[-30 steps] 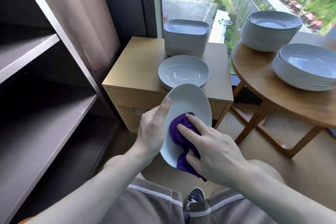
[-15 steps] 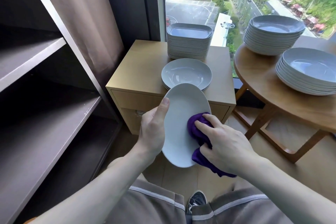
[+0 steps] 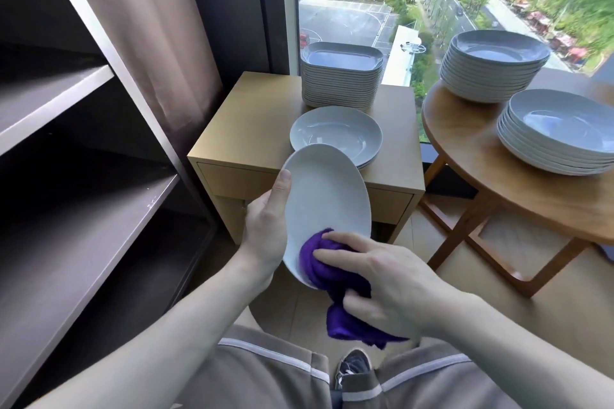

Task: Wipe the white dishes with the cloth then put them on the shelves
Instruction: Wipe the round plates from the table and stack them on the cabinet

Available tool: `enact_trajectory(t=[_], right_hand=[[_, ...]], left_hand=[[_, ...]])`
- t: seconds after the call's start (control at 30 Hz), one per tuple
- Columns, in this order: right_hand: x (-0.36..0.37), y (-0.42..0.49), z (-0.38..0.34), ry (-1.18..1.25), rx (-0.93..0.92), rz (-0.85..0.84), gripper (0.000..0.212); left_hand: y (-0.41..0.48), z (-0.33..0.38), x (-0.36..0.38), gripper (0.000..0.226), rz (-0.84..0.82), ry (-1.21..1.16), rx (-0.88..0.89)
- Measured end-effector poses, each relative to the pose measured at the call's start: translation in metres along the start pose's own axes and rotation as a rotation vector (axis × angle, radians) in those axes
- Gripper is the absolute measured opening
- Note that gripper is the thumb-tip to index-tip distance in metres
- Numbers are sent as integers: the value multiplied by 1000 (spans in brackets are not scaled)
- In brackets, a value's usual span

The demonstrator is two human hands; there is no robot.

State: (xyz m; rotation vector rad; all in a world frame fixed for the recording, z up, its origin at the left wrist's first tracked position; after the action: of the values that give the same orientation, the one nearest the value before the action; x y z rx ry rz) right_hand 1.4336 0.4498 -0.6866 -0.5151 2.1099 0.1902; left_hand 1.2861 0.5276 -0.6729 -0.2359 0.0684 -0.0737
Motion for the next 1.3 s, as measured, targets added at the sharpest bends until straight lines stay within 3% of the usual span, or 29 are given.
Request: enact_trajectory(t=[0.2,0.43,0.83,1.1,1.3], right_hand=[[-40,-1,27,64,55,353,61],[-72,-6,61,111,177,594,63],[-86,-10,80,138,247,658,68],[-94,-11,87,103,239,700,66],[-101,-12,99,120,282,730,67]], left_hand=[[11,-22,-13,24,37,-26,-189],[16,-31,-16,52,19,-138,-332],[26,-28,-22,66,58,-357,-263],[65,-5,31,80,162,-458,-250],[91,5,51,65,228,-435,-247]])
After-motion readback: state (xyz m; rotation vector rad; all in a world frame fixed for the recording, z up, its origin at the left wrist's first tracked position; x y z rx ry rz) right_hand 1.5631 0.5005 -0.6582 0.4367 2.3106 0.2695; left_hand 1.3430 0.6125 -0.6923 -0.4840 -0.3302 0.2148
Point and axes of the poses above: each hand's wrist, its own y-axis towards the middle knuckle, its own x-axis out of the palm, z = x × y, the point moved 7 cm from there along y, towards the middle knuckle, and after that the axes turned 8 degrees about y, right-handed, at the moved point
